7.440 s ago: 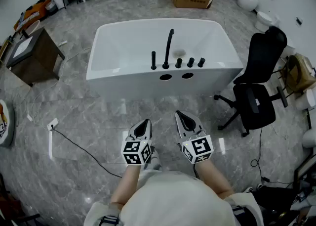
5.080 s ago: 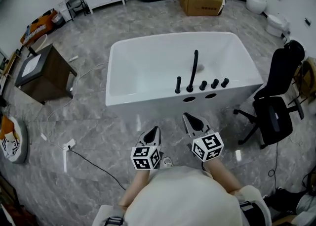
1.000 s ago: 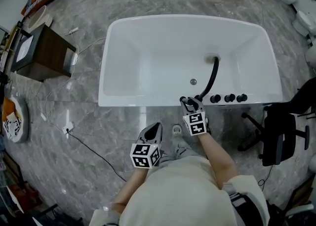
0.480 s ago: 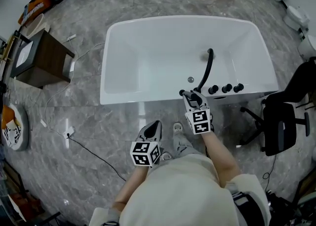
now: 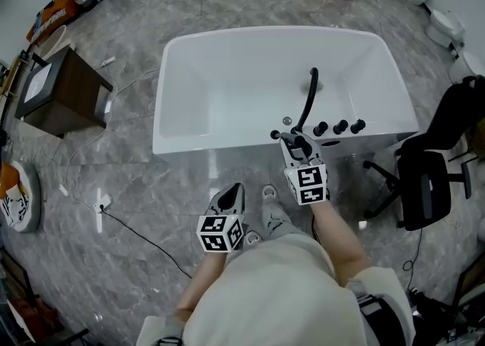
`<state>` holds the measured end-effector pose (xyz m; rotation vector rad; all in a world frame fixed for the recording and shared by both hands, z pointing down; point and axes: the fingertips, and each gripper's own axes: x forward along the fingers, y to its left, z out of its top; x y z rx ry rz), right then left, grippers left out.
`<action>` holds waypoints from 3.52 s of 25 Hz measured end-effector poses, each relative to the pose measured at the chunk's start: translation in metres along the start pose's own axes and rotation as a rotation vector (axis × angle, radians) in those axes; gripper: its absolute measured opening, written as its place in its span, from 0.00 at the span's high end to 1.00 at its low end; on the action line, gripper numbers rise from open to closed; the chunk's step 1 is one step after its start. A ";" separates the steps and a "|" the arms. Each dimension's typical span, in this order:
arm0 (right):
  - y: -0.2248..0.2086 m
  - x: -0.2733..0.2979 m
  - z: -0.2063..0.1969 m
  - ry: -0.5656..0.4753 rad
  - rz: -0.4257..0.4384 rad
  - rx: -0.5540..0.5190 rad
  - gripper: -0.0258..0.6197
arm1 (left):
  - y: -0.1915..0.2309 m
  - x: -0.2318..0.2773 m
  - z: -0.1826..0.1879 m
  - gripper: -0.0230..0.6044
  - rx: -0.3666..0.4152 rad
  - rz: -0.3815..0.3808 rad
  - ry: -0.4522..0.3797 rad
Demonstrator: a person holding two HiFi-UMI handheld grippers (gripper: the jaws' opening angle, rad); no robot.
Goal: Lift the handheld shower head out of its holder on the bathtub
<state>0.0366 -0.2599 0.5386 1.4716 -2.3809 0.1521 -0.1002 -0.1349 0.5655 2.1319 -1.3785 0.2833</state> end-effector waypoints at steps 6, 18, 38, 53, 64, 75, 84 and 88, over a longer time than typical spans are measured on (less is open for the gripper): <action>0.010 -0.035 0.025 -0.060 -0.015 -0.011 0.74 | -0.010 -0.020 -0.012 0.93 -0.001 -0.004 -0.013; 0.027 -0.100 0.062 -0.173 -0.031 -0.023 0.74 | -0.025 -0.053 -0.023 0.93 0.027 -0.011 -0.047; 0.045 -0.186 0.081 -0.290 -0.063 0.009 0.74 | -0.029 -0.088 -0.042 0.93 0.043 -0.004 -0.074; 0.054 -0.199 0.084 -0.320 -0.056 0.018 0.74 | -0.027 -0.093 -0.041 0.93 0.042 -0.005 -0.085; 0.054 -0.199 0.085 -0.323 -0.058 0.024 0.74 | -0.027 -0.094 -0.041 0.93 0.037 -0.007 -0.085; 0.057 -0.197 0.084 -0.313 -0.051 0.032 0.74 | -0.025 -0.094 -0.042 0.93 0.030 -0.010 -0.082; 0.053 -0.196 0.082 -0.312 -0.052 0.022 0.74 | -0.028 -0.090 -0.045 0.93 0.021 -0.010 -0.079; 0.052 -0.197 0.080 -0.313 -0.049 0.018 0.74 | -0.029 -0.088 -0.047 0.93 0.017 -0.009 -0.082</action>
